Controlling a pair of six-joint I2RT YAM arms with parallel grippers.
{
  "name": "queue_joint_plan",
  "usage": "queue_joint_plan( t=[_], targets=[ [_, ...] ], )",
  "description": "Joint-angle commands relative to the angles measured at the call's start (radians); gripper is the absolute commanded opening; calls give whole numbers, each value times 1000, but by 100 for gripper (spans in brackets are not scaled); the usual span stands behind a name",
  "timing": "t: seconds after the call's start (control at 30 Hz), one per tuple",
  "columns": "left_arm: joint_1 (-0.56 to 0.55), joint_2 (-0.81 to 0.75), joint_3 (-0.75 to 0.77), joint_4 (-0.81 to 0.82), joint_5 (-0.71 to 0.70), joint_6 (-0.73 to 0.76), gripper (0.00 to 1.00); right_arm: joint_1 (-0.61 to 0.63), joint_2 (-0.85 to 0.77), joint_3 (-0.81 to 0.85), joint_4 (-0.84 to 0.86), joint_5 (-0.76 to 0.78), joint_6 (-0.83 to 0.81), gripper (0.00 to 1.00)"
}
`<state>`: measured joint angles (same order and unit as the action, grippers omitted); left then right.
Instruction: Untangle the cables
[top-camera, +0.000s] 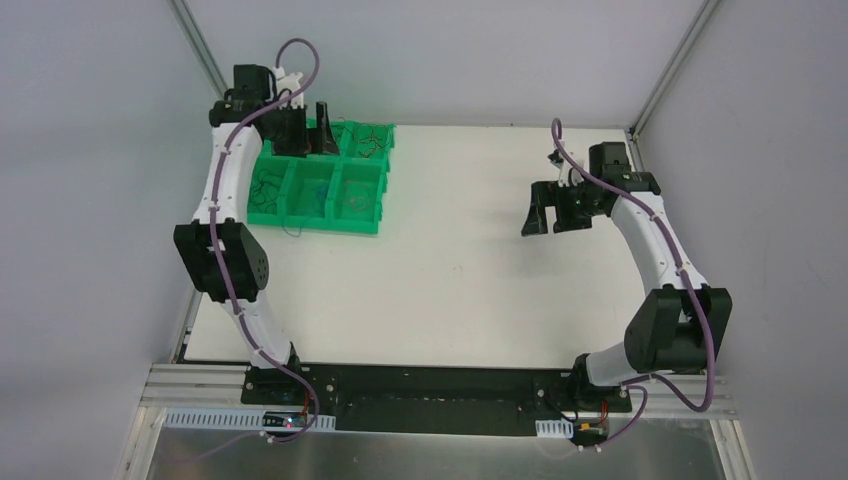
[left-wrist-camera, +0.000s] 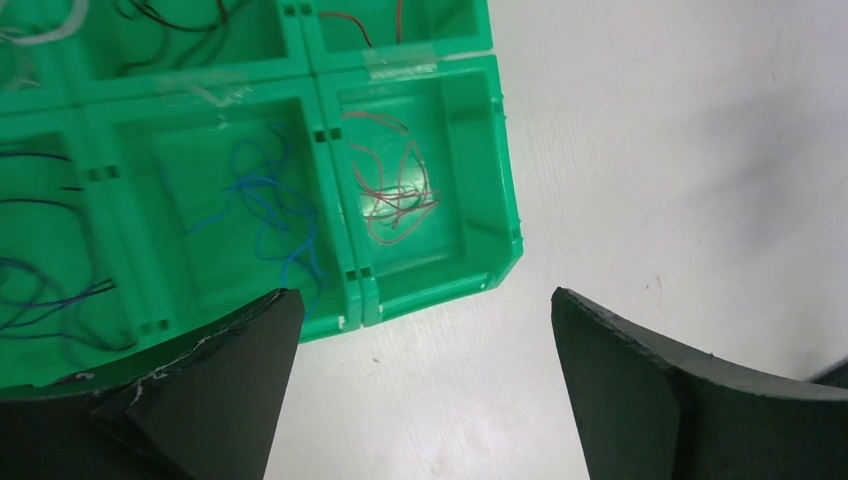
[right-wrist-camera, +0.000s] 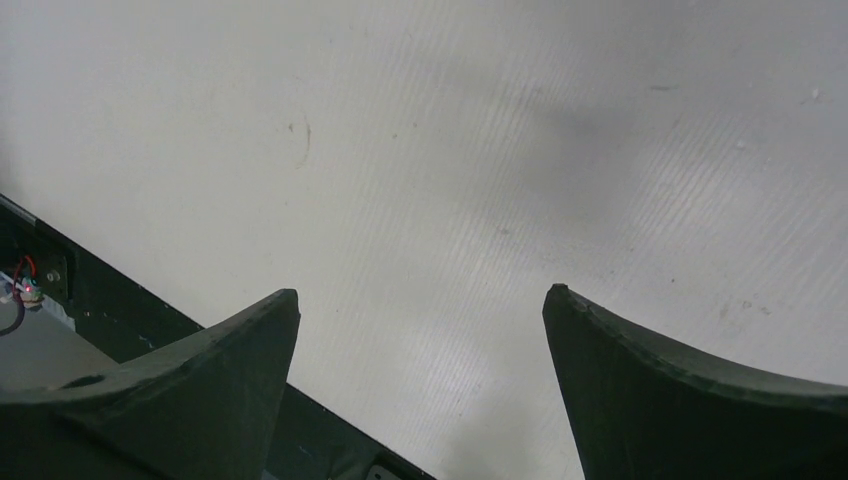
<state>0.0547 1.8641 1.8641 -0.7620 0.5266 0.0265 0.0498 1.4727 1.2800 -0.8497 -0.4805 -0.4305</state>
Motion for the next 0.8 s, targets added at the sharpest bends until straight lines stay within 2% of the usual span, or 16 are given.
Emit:
queue_joint_plan(
  t=[0.0, 0.07, 0.17, 0.3, 0.5, 0.77],
  targets=[
    [18, -30, 244, -316, -113, 69, 99, -5, -52, 55, 160, -32, 84, 97],
    [35, 3, 391, -452, -103, 93, 99, -6, -55, 53, 214, -35, 129, 98],
    [76, 8, 446, -566, -59, 65, 99, -5, -49, 42, 263, -53, 185, 99],
    [91, -89, 315, -556, -129, -7, 99, -6, -44, 4, 310, -66, 236, 99],
    [91, -193, 146, -548, -151, 32, 99, -5, -38, -41, 337, -89, 260, 99],
    [91, -206, 136, -543, -107, 26, 99, -5, -29, -42, 349, -89, 266, 99]
  ],
)
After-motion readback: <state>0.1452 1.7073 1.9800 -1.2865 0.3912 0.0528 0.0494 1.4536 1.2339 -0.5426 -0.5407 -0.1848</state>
